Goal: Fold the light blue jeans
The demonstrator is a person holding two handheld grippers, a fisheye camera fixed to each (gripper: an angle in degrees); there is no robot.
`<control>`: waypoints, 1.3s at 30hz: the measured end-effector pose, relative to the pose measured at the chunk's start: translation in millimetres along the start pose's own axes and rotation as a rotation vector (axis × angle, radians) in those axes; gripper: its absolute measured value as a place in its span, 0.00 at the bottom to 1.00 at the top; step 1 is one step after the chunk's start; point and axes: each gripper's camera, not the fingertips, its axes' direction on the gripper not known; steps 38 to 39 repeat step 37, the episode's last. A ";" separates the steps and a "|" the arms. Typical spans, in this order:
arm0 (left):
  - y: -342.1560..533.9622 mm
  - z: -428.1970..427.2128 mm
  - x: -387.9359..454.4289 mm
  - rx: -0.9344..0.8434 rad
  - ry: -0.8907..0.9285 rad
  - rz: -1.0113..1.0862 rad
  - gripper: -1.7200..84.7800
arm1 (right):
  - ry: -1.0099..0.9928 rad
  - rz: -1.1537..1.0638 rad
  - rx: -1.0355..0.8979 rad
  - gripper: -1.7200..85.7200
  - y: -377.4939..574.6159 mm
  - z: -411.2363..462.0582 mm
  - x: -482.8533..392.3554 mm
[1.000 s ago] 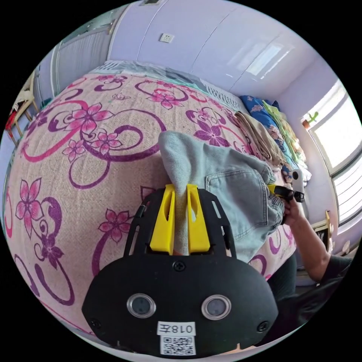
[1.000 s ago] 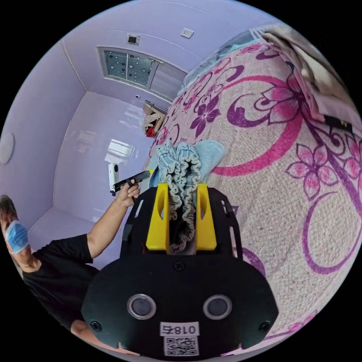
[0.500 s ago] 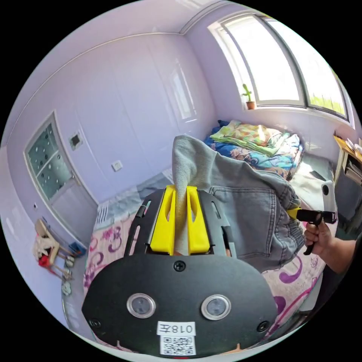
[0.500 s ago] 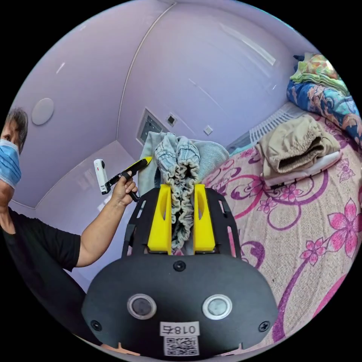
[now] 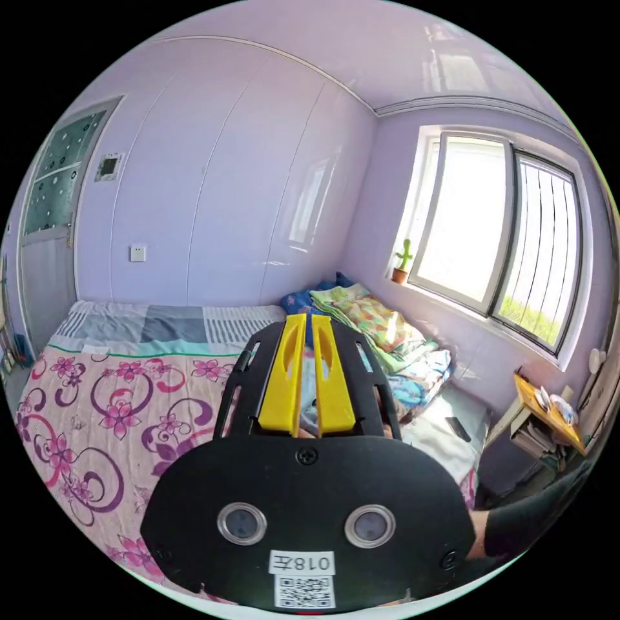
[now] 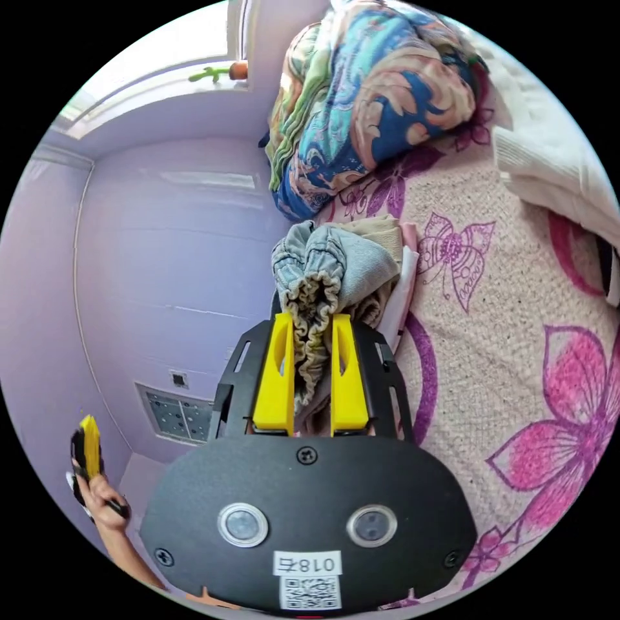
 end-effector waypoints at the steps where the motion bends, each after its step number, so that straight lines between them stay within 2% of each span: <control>1: 25.3 -29.0 -5.1 -0.014 -0.012 0.018 0.02 | -0.027 0.022 -0.001 0.12 -4.5 -6.9 7.5; 4: 81.2 -101.9 -25.8 -0.069 -0.031 -0.009 0.01 | -0.019 -0.012 -0.052 0.13 -10.4 -19.6 6.9; 8: 141.3 -184.1 -43.1 -0.163 -0.072 -0.124 0.01 | -0.038 0.047 -0.058 0.14 -11.0 -37.6 24.0; 12: 178.1 -234.4 -41.2 -0.175 -0.005 -0.239 0.01 | -0.178 0.071 -0.121 0.14 2.0 -86.8 53.9; 14: 196.6 -255.4 -35.8 -0.124 0.094 -0.318 0.01 | -0.294 -0.078 -0.147 0.13 23.5 -127.0 50.1; 15: 199.5 -259.1 -32.8 -0.111 0.107 -0.328 0.01 | -0.335 -0.244 -0.172 0.12 45.1 -160.7 38.7; 18: 199.1 -266.5 -8.2 -0.071 0.157 -0.308 0.01 | -0.241 -0.683 -0.249 0.12 119.6 -253.7 8.0; 19: 191.8 -264.2 5.8 -0.060 0.207 -0.277 0.01 | -0.189 -0.805 -0.243 0.12 146.2 -291.0 5.0; 24: 148.9 -224.2 90.8 -0.132 0.309 -0.059 0.04 | -0.072 -1.089 -0.268 0.10 193.0 -407.4 19.2; 26: 135.2 -188.4 138.7 -0.173 0.408 -0.010 0.07 | -0.022 -1.150 -0.201 0.09 195.6 -450.2 26.7; 28: 127.3 -156.5 174.4 -0.215 0.490 0.014 0.09 | 0.043 -1.229 -0.042 0.09 202.0 -505.5 37.7; 32: 99.7 -74.7 260.5 -0.327 0.632 0.075 0.11 | -0.043 -1.164 -0.039 0.07 195.9 -561.7 68.2; 34: 80.4 -37.6 291.1 -0.359 0.649 0.064 0.12 | -0.131 -1.093 -0.132 0.03 190.1 -584.2 91.8; 37: 43.6 32.7 333.1 -0.446 0.607 0.029 0.15 | -0.130 -0.959 -0.059 0.02 188.3 -610.9 126.5; 39: 43.6 32.7 333.1 -0.446 0.607 0.029 0.15 | -0.130 -0.959 -0.059 0.02 188.3 -610.9 126.5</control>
